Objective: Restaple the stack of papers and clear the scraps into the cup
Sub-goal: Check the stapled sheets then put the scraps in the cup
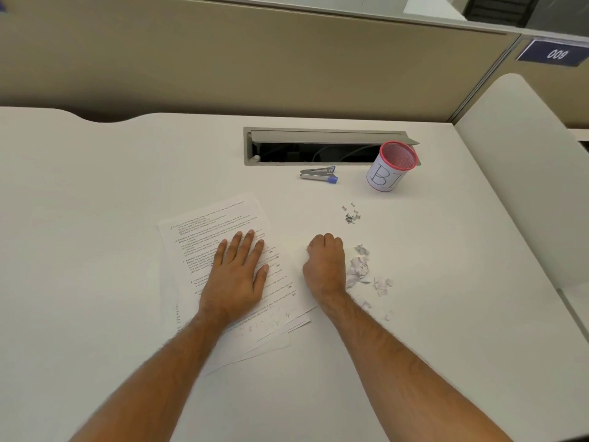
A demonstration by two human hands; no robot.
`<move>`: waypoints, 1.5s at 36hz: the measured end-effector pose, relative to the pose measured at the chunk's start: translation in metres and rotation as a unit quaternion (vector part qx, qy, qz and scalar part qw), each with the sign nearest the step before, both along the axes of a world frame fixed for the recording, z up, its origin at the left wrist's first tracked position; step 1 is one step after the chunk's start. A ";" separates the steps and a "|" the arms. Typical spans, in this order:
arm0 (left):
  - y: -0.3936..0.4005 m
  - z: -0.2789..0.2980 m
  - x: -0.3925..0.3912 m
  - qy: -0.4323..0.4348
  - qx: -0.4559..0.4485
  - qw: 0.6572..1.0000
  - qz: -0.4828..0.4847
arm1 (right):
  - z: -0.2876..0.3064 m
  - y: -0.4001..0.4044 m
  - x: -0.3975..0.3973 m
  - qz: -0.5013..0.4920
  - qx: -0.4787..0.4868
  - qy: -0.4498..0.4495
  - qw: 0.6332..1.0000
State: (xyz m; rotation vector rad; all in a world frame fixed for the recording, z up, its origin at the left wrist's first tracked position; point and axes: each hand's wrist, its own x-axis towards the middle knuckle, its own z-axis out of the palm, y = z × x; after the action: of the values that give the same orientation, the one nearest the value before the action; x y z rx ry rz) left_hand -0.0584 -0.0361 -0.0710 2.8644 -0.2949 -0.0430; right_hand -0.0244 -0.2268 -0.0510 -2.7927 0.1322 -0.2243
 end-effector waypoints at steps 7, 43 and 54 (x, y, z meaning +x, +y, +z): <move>0.000 0.001 -0.001 -0.001 0.003 1.000 0.000 | 0.000 0.000 0.002 0.003 -0.009 0.031 0.999; -0.020 0.051 0.035 0.047 -0.044 0.996 0.053 | 0.059 -0.035 0.038 -0.042 0.288 0.053 0.955; -0.104 0.111 0.114 0.012 -0.168 0.985 0.040 | 0.107 -0.107 0.125 -0.123 0.248 -0.077 0.958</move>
State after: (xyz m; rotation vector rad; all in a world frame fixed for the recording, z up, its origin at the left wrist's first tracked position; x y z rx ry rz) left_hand 0.0559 -0.1397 0.0402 2.5359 -0.1638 -0.0112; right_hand 0.1004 -0.3335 0.0565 -2.2466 0.4357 -0.4065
